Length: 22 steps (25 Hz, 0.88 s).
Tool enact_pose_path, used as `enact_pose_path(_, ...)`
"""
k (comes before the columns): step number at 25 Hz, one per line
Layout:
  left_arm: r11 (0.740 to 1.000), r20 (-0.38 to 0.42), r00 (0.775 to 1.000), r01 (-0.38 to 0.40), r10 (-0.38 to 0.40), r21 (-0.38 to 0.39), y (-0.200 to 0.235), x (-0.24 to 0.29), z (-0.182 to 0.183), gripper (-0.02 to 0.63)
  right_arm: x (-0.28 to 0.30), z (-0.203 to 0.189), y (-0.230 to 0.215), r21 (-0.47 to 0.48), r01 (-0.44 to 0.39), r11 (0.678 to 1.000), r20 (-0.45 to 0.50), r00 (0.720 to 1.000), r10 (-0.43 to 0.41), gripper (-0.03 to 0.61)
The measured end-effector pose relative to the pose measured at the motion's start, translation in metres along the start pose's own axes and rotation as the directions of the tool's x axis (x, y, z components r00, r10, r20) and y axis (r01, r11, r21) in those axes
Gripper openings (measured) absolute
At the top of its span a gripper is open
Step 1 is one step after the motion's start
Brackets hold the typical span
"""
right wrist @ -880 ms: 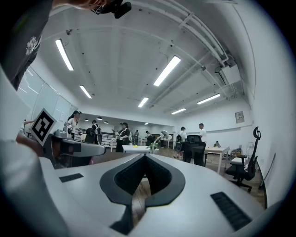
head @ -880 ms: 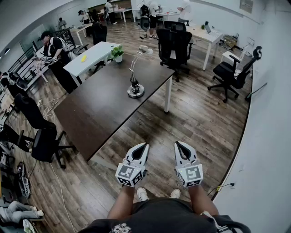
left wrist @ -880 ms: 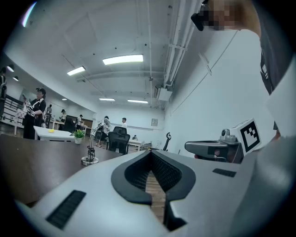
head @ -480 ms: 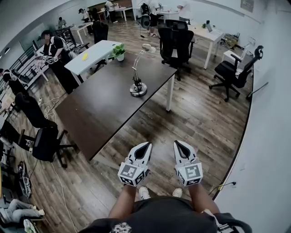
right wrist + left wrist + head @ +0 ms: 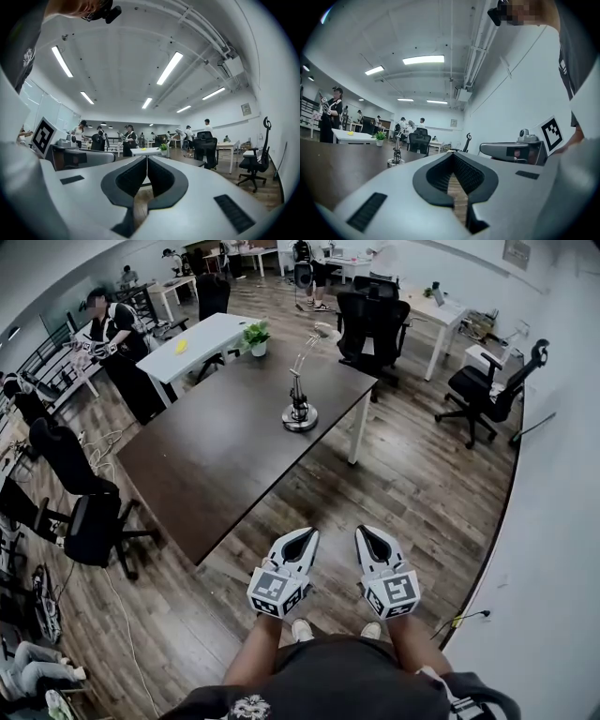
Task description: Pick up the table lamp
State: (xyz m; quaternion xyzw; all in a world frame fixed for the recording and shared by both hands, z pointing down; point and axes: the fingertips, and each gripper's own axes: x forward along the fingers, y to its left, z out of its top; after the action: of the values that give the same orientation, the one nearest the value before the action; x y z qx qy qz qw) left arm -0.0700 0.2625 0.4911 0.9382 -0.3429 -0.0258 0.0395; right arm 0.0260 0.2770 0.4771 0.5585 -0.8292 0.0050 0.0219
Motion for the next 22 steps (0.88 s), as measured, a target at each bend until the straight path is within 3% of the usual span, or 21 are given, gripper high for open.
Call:
enact_pose_path(11,1.0,0.006,1.0,-0.006,0.006,-0.013,0.048,-0.041,-0.003,0.006,0.028,-0.006,0.046,0.005,0.03,1.0,-0.025,0.999,-0.03,0.028)
enact_pose_path(22,1.0,0.007,1.0,-0.02,0.02,-0.018,0.074,-0.026,-0.001,0.006,0.051,-0.003,0.031,0.02,0.07,0.997,-0.004,0.998,-0.07,0.028)
